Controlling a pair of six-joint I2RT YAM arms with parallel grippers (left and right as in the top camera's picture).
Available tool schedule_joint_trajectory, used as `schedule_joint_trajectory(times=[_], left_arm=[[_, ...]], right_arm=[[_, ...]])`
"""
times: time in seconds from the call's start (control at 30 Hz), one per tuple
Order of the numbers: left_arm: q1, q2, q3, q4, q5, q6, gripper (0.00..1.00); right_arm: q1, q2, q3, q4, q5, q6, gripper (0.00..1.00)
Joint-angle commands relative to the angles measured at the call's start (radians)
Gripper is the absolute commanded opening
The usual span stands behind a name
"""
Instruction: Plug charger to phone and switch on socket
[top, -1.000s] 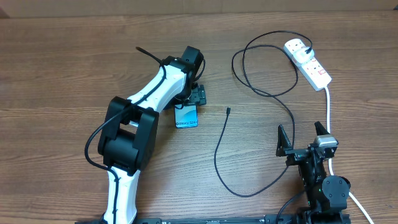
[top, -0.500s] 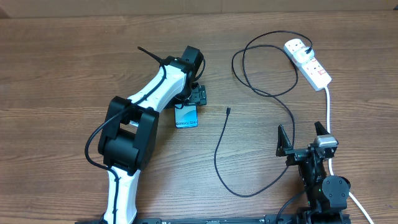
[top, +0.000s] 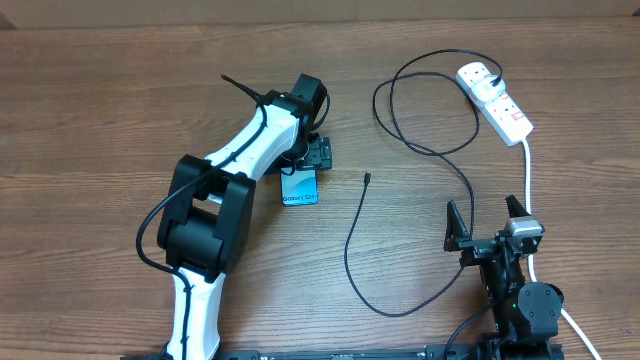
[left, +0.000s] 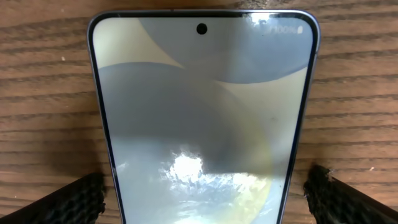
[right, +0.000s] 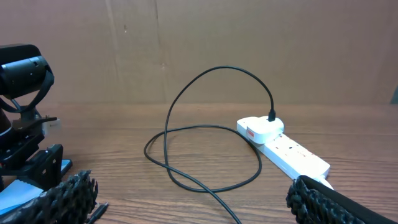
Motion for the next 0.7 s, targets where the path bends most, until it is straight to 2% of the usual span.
schedule_joint_trajectory(times=[0.0, 0.67], left_arm=[[0.026, 0.054, -0.070, 0.008, 0.060, 0.043, 0.99], [0.029, 0.054, -0.076, -0.005, 0.042, 0.034, 1.00]], right_arm=[[0.005, -0.010, -0.011, 0.006, 0.001, 0.003, 1.00], [0.005, -0.010, -0.011, 0.006, 0.001, 0.003, 1.00]])
